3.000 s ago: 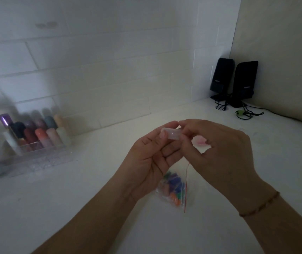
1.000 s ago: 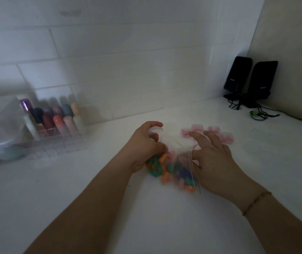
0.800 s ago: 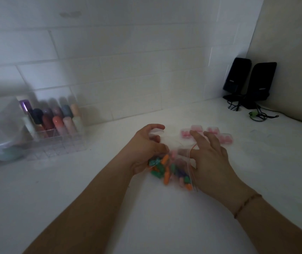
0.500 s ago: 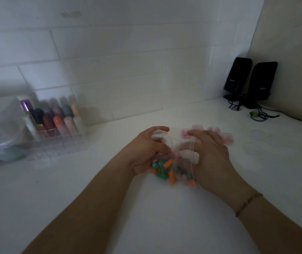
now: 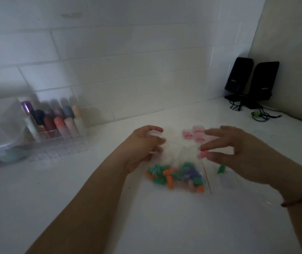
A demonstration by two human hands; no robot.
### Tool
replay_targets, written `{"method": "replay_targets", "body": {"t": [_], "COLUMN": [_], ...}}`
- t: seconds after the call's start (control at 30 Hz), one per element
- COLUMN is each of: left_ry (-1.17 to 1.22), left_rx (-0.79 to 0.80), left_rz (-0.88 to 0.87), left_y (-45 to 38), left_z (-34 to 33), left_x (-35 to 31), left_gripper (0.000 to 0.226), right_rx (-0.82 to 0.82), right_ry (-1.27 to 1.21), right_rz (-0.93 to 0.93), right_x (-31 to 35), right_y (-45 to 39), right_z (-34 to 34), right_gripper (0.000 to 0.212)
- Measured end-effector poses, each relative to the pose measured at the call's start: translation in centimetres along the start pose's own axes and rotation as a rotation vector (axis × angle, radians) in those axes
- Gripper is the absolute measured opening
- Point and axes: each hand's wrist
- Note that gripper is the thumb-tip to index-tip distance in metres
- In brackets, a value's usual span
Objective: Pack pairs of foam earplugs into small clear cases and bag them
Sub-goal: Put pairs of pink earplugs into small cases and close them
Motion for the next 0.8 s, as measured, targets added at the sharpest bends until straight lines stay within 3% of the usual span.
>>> {"method": "replay_targets", "body": {"t": [0.1,0.2,0.27,0.4,0.53,0.8], "left_ry": [0.197,0.598,0.727,0.771,0.73,0.725], "left_rx": [-0.139,0.098,0.272,0.469,0.452,0.412], "left_rz": [-0.035,0.086,0.121,0.142,0.12,0.124], "left_y": [-0.3,0.5,1.3,2.3,2.6,2.9], "left_z": [0.5,0.5,-0.3,-2.8,-3.8,-4.1], "left_x": [-0.8,-1.9,-2.1,-1.8,-1.3,-1.8], "left_gripper": [0.008,0.019,0.025,0.031,0.033,0.032], "right_rx": [-0.2,-0.362,-0.413,-0.521,-0.561,-0.467], "right_ry": [-0.136,-0.437,-0.528,-0.48,-0.164,-0.078], "right_rz": [-0.076,-0.023,0.043,0.181,0.21,0.205], "right_x": [0.1,1.7,3.2,4.6,4.6,4.4], "right_y": [0.5,0.7,1.0,1.2,1.0,0.7], "right_z": [1.5,0.9,-0.5,-2.9,-4.6,-5.4], "right_gripper": [0.013,0.02,0.018,0.014,0.006,0.01]}}
Point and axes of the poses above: each hand's wrist, its own y-axis away from the middle knuckle, its own z-axis out of the back of the hand, x = y × z, and after that the axes turned 9 degrees about -z, right-handed
